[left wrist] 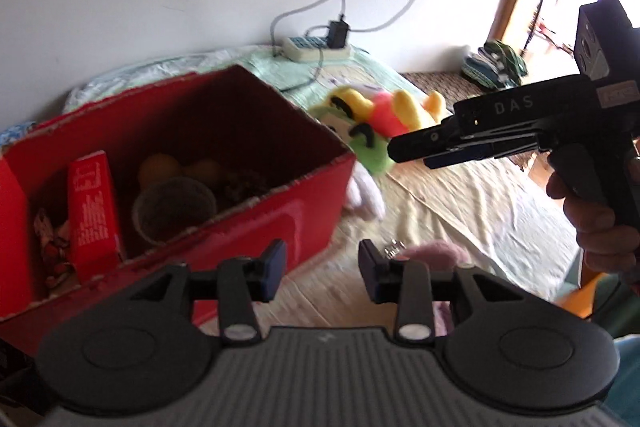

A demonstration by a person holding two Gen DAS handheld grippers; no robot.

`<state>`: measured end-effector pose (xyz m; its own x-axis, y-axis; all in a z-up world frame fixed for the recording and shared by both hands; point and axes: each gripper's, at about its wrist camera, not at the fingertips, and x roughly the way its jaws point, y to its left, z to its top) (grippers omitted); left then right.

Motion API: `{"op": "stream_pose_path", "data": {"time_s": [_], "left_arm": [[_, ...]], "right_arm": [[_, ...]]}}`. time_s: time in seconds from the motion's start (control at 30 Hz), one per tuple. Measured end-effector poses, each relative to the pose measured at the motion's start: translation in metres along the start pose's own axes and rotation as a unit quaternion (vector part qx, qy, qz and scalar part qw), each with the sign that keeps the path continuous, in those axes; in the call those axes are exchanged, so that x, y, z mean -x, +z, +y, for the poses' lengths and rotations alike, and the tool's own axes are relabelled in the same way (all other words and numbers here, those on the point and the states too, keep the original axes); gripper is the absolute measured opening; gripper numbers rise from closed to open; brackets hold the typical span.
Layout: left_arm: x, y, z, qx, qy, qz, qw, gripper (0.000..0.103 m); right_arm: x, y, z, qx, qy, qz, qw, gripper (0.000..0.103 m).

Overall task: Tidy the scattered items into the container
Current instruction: 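Carry the pink teddy bear with the right tool over the red box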

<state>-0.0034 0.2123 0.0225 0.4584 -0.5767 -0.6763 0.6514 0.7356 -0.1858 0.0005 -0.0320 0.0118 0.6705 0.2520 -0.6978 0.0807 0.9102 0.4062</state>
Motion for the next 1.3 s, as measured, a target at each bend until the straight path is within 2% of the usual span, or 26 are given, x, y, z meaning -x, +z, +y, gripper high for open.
{"op": "stream_pose_path", "data": {"time_s": [0.07,0.1,0.13,0.2,0.27,0.4,0.5,0.57,0.7,0.8,0.87,1.0,1.1,1.2,1.3], "left_arm": [[-0.011,-0.004,-0.002,-0.006,-0.038,0.019,0.9991,0.060],[-0.020,-0.004,-0.004,-0.007,-0.061,0.032,0.9976,0.063],[-0.028,-0.004,-0.006,-0.009,-0.076,0.042,0.9962,0.066],[-0.046,-0.004,-0.012,-0.012,-0.105,0.062,0.9924,0.070],[-0.066,-0.008,-0.015,0.000,-0.123,0.092,0.9882,0.073],[-0.106,-0.018,-0.022,0.026,-0.156,0.151,0.9757,0.074],[-0.119,-0.026,-0.031,0.037,-0.158,0.174,0.9714,0.056],[-0.120,-0.027,-0.037,0.040,-0.156,0.171,0.9720,0.054],[-0.114,-0.024,-0.051,0.026,-0.123,0.155,0.9799,0.051],[-0.103,-0.015,-0.063,0.007,-0.102,0.131,0.9862,0.047],[-0.091,-0.003,-0.069,0.000,-0.092,0.101,0.9906,0.047],[-0.056,0.027,-0.077,-0.019,-0.070,0.024,0.9971,0.047],[-0.022,0.048,-0.076,-0.036,-0.038,-0.039,0.9979,0.047],[0.011,0.062,-0.059,-0.040,0.004,-0.085,0.9956,0.047],[0.036,0.067,-0.033,-0.039,0.057,-0.108,0.9918,0.047]], "right_arm": [[0.000,-0.016,-0.017,-0.017,-0.056,0.013,0.998,0.064],[-0.002,-0.022,-0.027,-0.026,-0.083,0.027,0.996,0.064],[-0.005,-0.029,-0.036,-0.045,-0.089,0.045,0.994,0.064],[-0.011,-0.042,-0.053,-0.087,-0.070,0.087,0.990,0.064],[-0.020,-0.053,-0.059,-0.101,-0.045,0.124,0.986,0.064],[-0.034,-0.070,-0.060,-0.100,-0.042,0.149,0.983,0.064],[-0.043,-0.074,-0.072,-0.127,-0.019,0.168,0.977,0.061],[-0.047,-0.074,-0.079,-0.139,-0.003,0.175,0.975,0.055],[-0.049,-0.069,-0.080,-0.128,0.020,0.180,0.975,0.047],[-0.037,-0.061,-0.075,-0.108,0.023,0.156,0.982,0.045],[-0.021,-0.051,-0.069,-0.093,0.026,0.120,0.988,0.044],[0.024,-0.031,-0.046,-0.040,0.037,0.019,0.998,0.044],[0.042,-0.012,-0.026,-0.021,0.066,-0.032,0.997,0.044],[0.036,0.007,0.000,-0.020,0.115,-0.046,0.992,0.044],[0.024,0.024,0.029,-0.015,0.159,-0.052,0.986,0.044]]}}
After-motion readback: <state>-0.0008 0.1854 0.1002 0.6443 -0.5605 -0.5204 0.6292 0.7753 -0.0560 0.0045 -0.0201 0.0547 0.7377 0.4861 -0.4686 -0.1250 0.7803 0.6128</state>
